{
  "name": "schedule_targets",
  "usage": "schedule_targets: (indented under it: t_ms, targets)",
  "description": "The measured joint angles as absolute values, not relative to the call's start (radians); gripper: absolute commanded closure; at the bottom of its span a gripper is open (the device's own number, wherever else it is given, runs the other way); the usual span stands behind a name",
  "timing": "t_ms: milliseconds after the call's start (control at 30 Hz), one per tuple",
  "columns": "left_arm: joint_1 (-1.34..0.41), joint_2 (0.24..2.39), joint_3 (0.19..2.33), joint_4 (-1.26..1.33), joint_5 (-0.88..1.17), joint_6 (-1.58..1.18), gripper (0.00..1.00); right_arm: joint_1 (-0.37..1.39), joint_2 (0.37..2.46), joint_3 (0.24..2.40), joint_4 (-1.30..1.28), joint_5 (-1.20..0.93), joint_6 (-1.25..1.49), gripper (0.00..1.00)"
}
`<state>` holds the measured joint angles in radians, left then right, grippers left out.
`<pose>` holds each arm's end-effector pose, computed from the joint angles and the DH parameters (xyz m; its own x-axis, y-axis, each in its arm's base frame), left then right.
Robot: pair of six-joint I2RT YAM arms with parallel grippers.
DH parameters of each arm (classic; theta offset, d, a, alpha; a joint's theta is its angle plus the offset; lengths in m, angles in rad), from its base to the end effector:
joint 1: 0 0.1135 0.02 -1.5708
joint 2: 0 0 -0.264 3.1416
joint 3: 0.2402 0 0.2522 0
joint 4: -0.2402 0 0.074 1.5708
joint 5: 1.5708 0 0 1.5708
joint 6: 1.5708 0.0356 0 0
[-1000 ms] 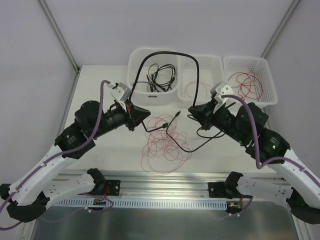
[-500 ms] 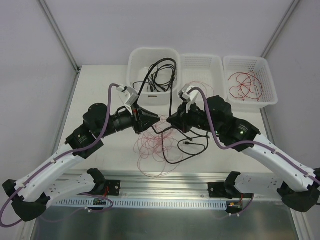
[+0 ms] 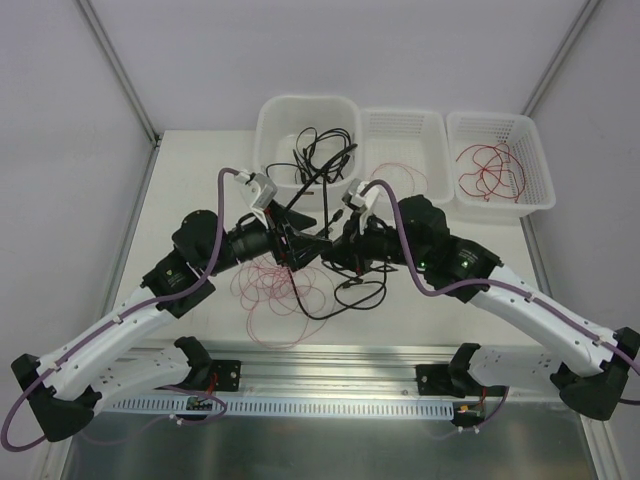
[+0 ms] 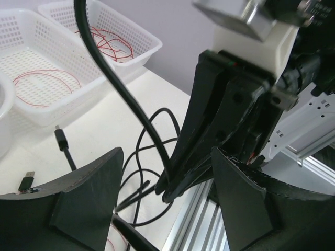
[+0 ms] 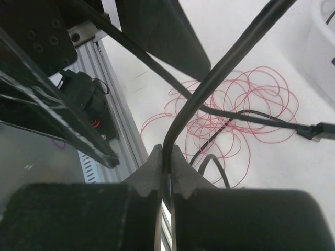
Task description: Untangle the cables
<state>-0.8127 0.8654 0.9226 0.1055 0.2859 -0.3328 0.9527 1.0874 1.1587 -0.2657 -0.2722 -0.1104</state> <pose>0.1279 -0.1497 0.4059 -0.1848 -0.2606 -0.9476 0.8757 0.3940 -0.2792 0.1334 0.2041 0.4036 -0.0079 -0.1943 -0.9809 -0.9445 0.3237 -0.0565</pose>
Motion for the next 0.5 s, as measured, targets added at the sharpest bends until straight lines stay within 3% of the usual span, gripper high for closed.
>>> schedule_targets:
  t_ms: [133,267,433,467,500]
  targets:
    - [-0.813,0.873,0.923,0.127,0.282,-0.352,0.32,0.953,1.105,1.135,-0.265,-0.307,-0.116,0.99]
    - [-0.813,0.911,0.923,0.143,0.275,-0.382,0.43,0.96,1.118,1.131,-0.264,-0.332,-0.122,0.99]
    - [-0.813,0.95,0.921,0.146,0.242,-0.429,0.48,0.968,1.118,1.127,-0.26,-0.342,-0.133,0.99]
    - [-0.813,0.95,0.916,0.146,0.229,-0.438,0.51,0.968,1.116,1.123,-0.258,-0.341,-0.136,0.99]
    - [-0.813,0.949,0.912,0.146,0.223,-0.444,0.63,0.968,1.115,1.12,-0.256,-0.342,-0.137,0.99]
